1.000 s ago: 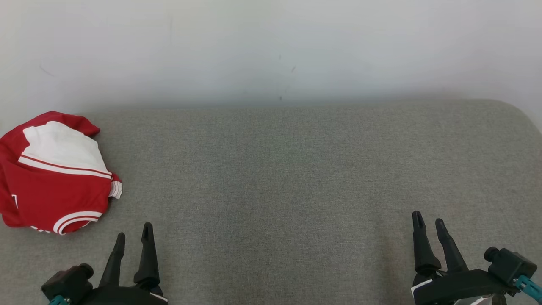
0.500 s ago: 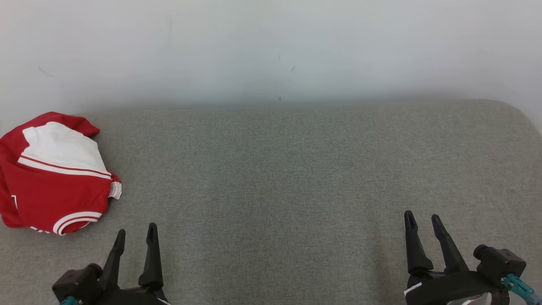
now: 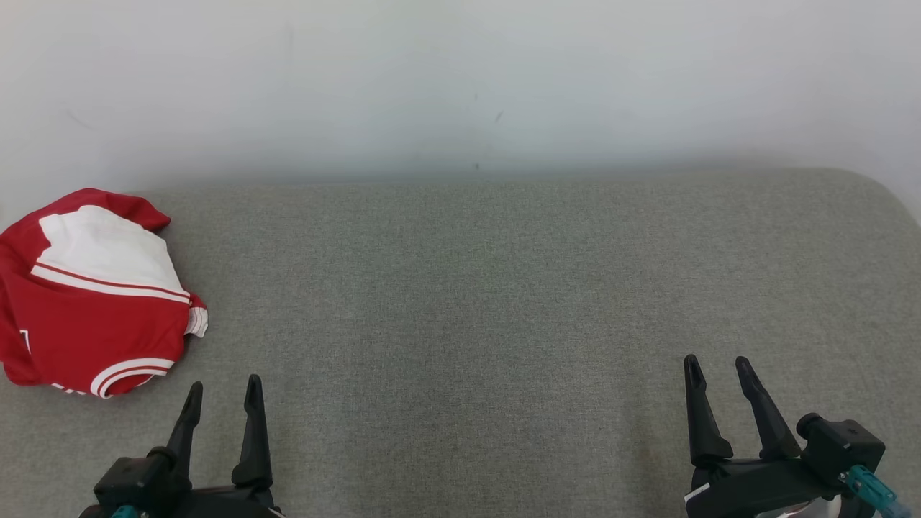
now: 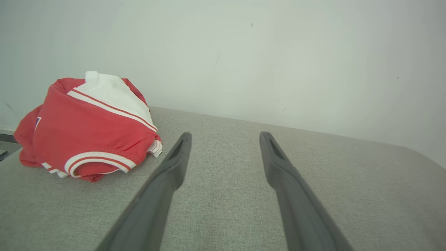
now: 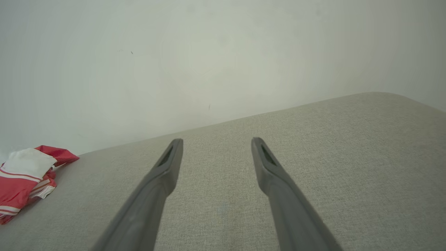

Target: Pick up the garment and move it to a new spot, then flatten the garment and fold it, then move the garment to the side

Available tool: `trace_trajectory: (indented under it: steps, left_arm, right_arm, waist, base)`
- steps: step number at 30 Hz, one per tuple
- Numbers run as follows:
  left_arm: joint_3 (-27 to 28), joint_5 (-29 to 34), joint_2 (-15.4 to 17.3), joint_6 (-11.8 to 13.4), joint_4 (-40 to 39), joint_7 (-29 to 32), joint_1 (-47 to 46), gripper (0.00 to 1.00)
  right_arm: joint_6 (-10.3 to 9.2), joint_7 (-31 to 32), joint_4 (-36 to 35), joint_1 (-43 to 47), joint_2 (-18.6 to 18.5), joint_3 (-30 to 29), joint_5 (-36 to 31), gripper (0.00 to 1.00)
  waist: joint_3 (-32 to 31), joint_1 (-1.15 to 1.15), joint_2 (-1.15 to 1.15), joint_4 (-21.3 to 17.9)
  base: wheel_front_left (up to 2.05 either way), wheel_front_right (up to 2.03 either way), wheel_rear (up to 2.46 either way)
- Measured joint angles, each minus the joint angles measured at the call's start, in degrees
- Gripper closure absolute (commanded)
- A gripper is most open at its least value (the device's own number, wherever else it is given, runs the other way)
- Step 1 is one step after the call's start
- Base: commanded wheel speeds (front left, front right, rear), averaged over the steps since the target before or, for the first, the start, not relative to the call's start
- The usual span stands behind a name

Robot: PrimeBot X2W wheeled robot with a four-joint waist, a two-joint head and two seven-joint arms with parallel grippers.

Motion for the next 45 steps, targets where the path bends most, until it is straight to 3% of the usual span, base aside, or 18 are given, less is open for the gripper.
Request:
trace_trajectory:
  steps: [18, 30, 45]
  left_arm:
    - [-0.01, 5.42, 1.27, -0.15, -0.93, -2.04, 0.8, 0.0]
    - [-0.46, 7.45, 2.4, -1.13, -3.14, 0.05, 0.91, 0.0]
    - [0.13, 8.73, 2.98, 0.54, -5.46, 1.25, 2.48, 0.0]
  right_arm:
    - [0.01, -1.3, -1.63, 0.96, 0.02, -0.49, -7.4, 0.0]
    - [0.0, -1.8, -2.32, 1.41, 0.04, -0.64, -11.68, 0.0]
    - [0.0, -0.67, -3.83, 2.15, 0.07, -2.48, -12.33, 0.0]
  waist:
    - [-0.2, 0.0, 0.0, 0.17]
    - [-0.26, 0.0, 0.0, 0.73]
    - [-0.65, 0.0, 0.0, 1.38]
  base:
    - [0.0, 0.0, 0.0]
    - [0.0, 0.0, 0.0]
    - [0.0, 0.0, 0.0]
